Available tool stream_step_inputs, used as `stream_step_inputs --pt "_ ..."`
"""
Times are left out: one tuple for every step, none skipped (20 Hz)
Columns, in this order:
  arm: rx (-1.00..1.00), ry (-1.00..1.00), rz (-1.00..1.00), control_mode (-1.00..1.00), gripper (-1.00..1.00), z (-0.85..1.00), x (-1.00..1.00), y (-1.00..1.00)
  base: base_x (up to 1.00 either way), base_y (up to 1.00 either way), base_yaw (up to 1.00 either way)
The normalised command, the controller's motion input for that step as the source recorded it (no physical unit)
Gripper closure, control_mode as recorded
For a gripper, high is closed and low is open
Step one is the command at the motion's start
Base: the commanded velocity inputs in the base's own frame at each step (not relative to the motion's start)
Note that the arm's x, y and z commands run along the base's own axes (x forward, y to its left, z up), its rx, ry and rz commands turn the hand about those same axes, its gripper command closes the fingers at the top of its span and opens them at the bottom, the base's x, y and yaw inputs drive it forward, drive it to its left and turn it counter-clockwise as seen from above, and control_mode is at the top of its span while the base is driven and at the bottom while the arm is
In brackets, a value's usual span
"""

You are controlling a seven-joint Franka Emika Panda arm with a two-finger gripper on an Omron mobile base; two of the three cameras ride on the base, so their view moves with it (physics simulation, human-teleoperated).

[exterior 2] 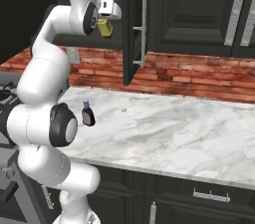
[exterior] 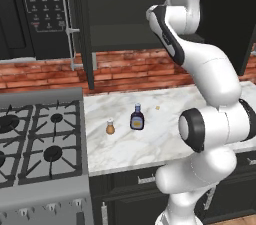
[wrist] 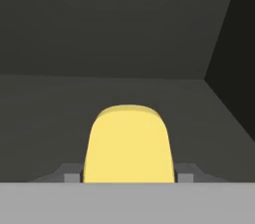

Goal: There are various items on the counter. Only move the condiments/shakers into the cabinet.

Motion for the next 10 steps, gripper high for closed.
stream_step_inputs --pt "0.00 0.00 0.00 -1.00 -1.00 -0.14 0.01 0.00 0.00 0.00 0.00" --pt "0.00 -0.02 0.00 -1.00 -1.00 -0.16 0.05 0.00 0.00 0.00 0.00" --pt "0.00 -0.03 0.00 -1.00 -1.00 -0.15 0.09 0.00 0.00 0.00 0.00" --pt "0.00 -0.07 0.00 -1.00 -1.00 -0.16 0.11 0.00 0.00 0.00 0.00" --pt "0.00 -0.10 0.00 -1.00 -1.00 -0.16 0.17 0.00 0.00 0.00 0.00" --pt "0.00 -0.12 0.00 -1.00 -1.00 -0.18 0.26 0.00 0.00 0.00 0.00" --pt "0.00 -0.12 0.00 -1.00 -1.00 -0.17 0.32 0.00 0.00 0.00 0.00" --pt "-0.01 -0.11 0.00 -1.00 -1.00 -0.19 0.41 0.00 0.00 0.00 0.00" --pt "-0.01 -0.10 0.00 -1.00 -1.00 -0.21 0.44 0.00 0.00 0.00 0.00" --pt "-0.01 -0.10 0.00 -1.00 -1.00 -0.21 0.43 0.00 0.00 0.00 0.00"
